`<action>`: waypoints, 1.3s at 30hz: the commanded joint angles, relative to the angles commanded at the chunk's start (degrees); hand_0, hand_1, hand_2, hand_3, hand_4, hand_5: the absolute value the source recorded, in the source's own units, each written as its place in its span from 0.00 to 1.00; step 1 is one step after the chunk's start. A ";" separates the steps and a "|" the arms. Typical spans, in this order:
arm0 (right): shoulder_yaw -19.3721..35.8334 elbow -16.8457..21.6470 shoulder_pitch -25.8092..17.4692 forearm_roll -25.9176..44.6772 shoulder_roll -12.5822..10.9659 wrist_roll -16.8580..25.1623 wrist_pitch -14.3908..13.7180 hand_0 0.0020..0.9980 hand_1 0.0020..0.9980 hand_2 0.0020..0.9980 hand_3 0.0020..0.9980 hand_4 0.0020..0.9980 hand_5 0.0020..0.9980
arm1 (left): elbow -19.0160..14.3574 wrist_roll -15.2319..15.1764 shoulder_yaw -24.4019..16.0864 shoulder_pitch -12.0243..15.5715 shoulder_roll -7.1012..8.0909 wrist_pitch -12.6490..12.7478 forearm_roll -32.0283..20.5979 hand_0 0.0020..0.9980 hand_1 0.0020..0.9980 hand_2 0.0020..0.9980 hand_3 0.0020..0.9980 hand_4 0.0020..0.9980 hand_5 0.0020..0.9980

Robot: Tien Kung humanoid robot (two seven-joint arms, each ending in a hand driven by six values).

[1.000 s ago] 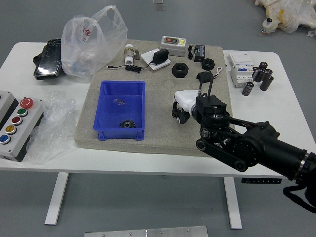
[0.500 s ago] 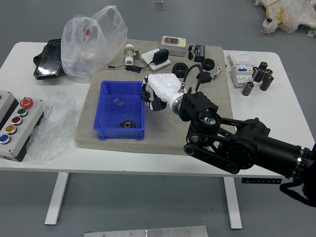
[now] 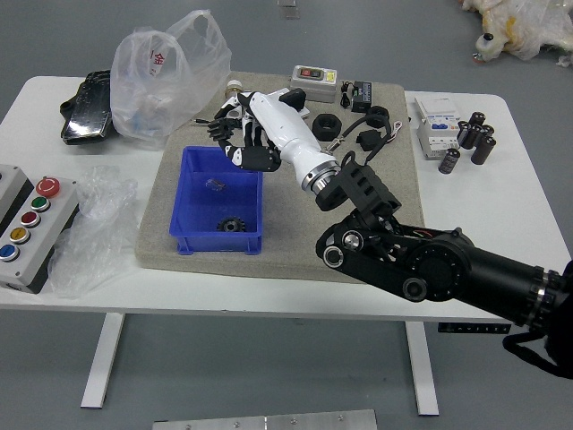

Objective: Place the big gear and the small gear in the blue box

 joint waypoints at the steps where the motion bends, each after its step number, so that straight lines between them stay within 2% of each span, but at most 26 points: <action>1: -0.11 -0.09 -0.12 2.06 0.04 1.39 -0.11 0.00 0.06 0.15 0.61 0.47 0.00 | 0.00 -0.05 0.08 -0.01 0.00 0.00 -0.10 0.69 0.52 0.53 0.71 0.68 0.30; 3: -0.43 -0.73 -0.47 6.53 0.15 5.00 1.27 0.00 0.06 0.15 0.61 0.47 0.00 | 0.00 -0.11 0.16 -0.03 0.00 0.01 -0.20 0.69 0.52 0.53 0.71 0.68 0.30; 4: -0.71 -1.11 -0.70 8.94 0.21 7.11 2.38 0.00 0.04 0.15 0.46 0.48 0.00 | 0.00 -0.13 0.18 -0.04 0.00 0.00 -0.21 0.69 0.52 0.53 0.72 0.68 0.30; 8: -1.78 -2.12 -1.41 17.53 0.14 14.06 5.93 0.00 0.04 0.15 0.46 0.48 0.00 | 0.00 -0.23 0.25 0.02 0.00 0.04 -0.29 0.69 0.52 0.53 0.72 0.68 0.30; 10: -1.64 -1.42 -1.49 21.84 0.04 16.11 4.49 0.00 0.05 0.14 0.45 0.47 0.00 | 0.01 -0.27 0.21 0.07 0.03 0.09 -0.24 0.69 0.52 0.53 0.72 0.68 0.30; 13: -1.47 -0.01 -1.44 27.21 0.19 14.33 1.76 0.00 0.05 0.14 0.45 0.47 0.00 | 0.01 -0.32 0.20 0.10 0.08 0.15 -0.22 0.69 0.52 0.53 0.72 0.68 0.30; 15: -1.35 0.87 -1.34 25.69 0.48 11.79 0.31 0.00 0.05 0.14 0.45 0.47 0.00 | 0.01 -0.41 0.25 0.07 0.05 0.20 -0.28 0.69 0.52 0.53 0.72 0.68 0.30; 16: -1.36 1.17 -1.28 23.98 0.60 10.43 -0.15 0.02 0.07 0.16 0.61 0.49 0.00 | 0.01 -0.46 0.31 0.05 0.04 0.22 -0.32 0.69 0.52 0.53 0.72 0.68 0.30; 20: -2.86 1.57 -0.89 15.31 0.99 4.21 0.08 0.02 0.07 0.16 0.61 0.49 0.00 | -0.01 -0.60 0.43 -0.04 0.01 0.32 -0.45 0.69 0.52 0.53 0.72 0.68 0.30; 25: -5.88 0.68 -0.80 4.91 1.34 -2.11 3.04 0.04 0.08 0.17 0.61 0.51 0.00 | -0.03 -0.58 0.39 -0.01 -0.01 0.38 -0.43 0.69 0.52 0.53 0.73 0.68 0.30; 30: -7.98 -0.39 -0.47 -5.48 1.81 -7.64 8.93 0.06 0.10 0.18 0.61 0.51 0.00 | -0.04 -0.81 0.95 0.20 0.17 0.38 -0.92 0.69 0.52 0.53 0.73 0.68 0.30; 32: -8.25 -0.70 -0.34 -8.87 1.88 -8.80 10.47 0.06 0.10 0.18 0.61 0.51 0.00 | -0.04 -0.83 1.02 0.26 0.24 0.38 -0.98 0.69 0.52 0.53 0.73 0.68 0.30; 35: -8.52 -1.10 -0.26 -13.38 1.96 -9.53 11.39 0.06 0.10 0.18 0.61 0.51 0.00 | -0.04 -0.89 1.14 0.33 0.30 0.38 -1.10 0.69 0.52 0.53 0.73 0.68 0.30; 39: -8.63 -1.56 -0.18 -17.74 2.09 -9.74 11.28 0.06 0.10 0.18 0.61 0.51 0.00 | -0.05 -0.95 1.21 0.39 0.32 0.39 -1.17 0.69 0.52 0.53 0.73 0.68 0.30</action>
